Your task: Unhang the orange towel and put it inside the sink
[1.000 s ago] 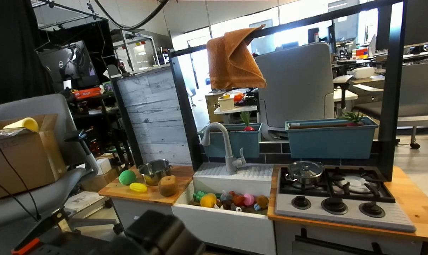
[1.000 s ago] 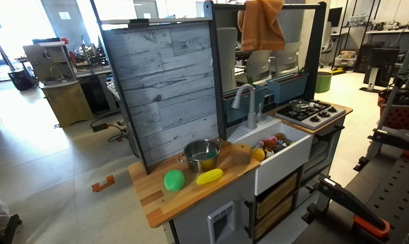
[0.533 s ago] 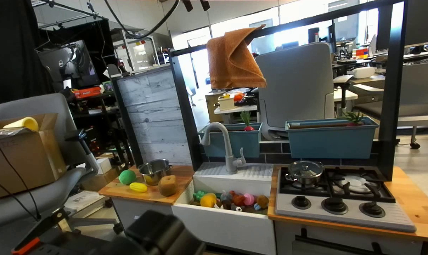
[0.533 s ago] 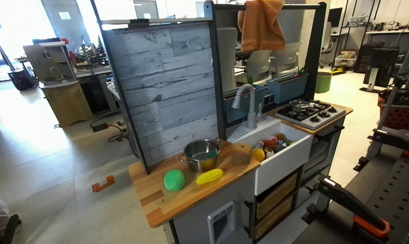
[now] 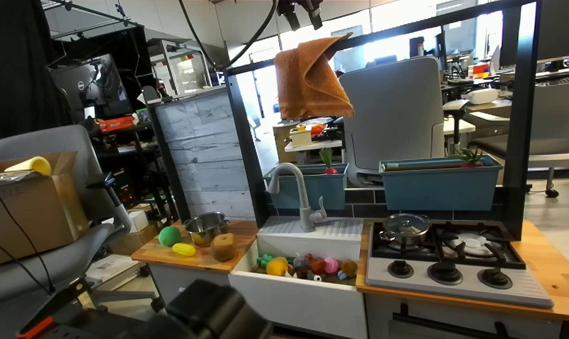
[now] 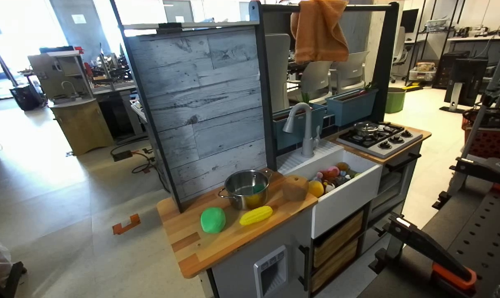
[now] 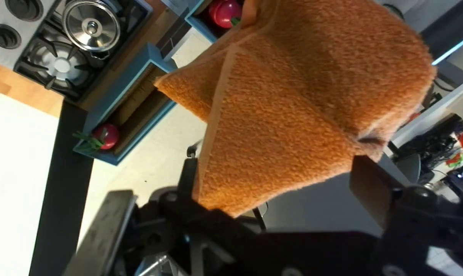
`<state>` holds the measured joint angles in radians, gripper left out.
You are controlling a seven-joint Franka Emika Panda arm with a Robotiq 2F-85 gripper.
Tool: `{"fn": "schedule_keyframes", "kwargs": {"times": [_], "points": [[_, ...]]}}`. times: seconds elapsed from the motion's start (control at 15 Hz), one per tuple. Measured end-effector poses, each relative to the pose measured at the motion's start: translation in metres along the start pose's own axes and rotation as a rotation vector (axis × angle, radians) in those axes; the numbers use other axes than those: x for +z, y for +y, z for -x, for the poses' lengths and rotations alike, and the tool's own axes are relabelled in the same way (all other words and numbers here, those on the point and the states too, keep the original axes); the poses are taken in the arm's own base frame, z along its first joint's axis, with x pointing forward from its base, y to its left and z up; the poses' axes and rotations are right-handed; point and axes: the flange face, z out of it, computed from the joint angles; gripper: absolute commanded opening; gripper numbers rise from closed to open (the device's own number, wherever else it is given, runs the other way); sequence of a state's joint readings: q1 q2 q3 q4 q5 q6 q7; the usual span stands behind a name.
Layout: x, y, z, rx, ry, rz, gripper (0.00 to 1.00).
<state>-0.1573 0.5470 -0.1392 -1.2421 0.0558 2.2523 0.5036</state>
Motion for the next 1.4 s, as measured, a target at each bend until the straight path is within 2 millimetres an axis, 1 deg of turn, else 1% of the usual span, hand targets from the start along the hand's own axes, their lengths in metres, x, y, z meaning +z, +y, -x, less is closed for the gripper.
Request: {"fn": "schedule_keyframes", "kwargs": {"times": [0.13, 0.27, 0.33, 0.4, 0.53, 0.6, 0.73, 0.93, 1.07, 1.13, 1.4], "points": [[0.022, 0.005, 0.002, 0.011, -0.026, 0.012, 1.0], [0.044, 0.006, 0.007, 0.011, -0.048, 0.023, 1.0], [0.053, 0.005, 0.009, 0.009, -0.054, 0.026, 0.94], [0.061, 0.004, 0.01, 0.006, -0.057, 0.03, 0.74], [0.071, -0.002, 0.01, -0.001, -0.05, 0.027, 0.58], [0.071, -0.005, 0.008, -0.004, -0.043, 0.023, 0.49], [0.062, -0.012, 0.002, -0.009, -0.021, 0.008, 0.34], [0.047, -0.02, -0.006, -0.016, 0.022, -0.015, 0.13], [0.048, -0.019, -0.007, -0.017, 0.021, -0.009, 0.02], [0.05, -0.017, -0.007, -0.02, 0.019, -0.006, 0.0], [0.057, -0.015, -0.001, -0.053, 0.001, -0.001, 0.0]]}}
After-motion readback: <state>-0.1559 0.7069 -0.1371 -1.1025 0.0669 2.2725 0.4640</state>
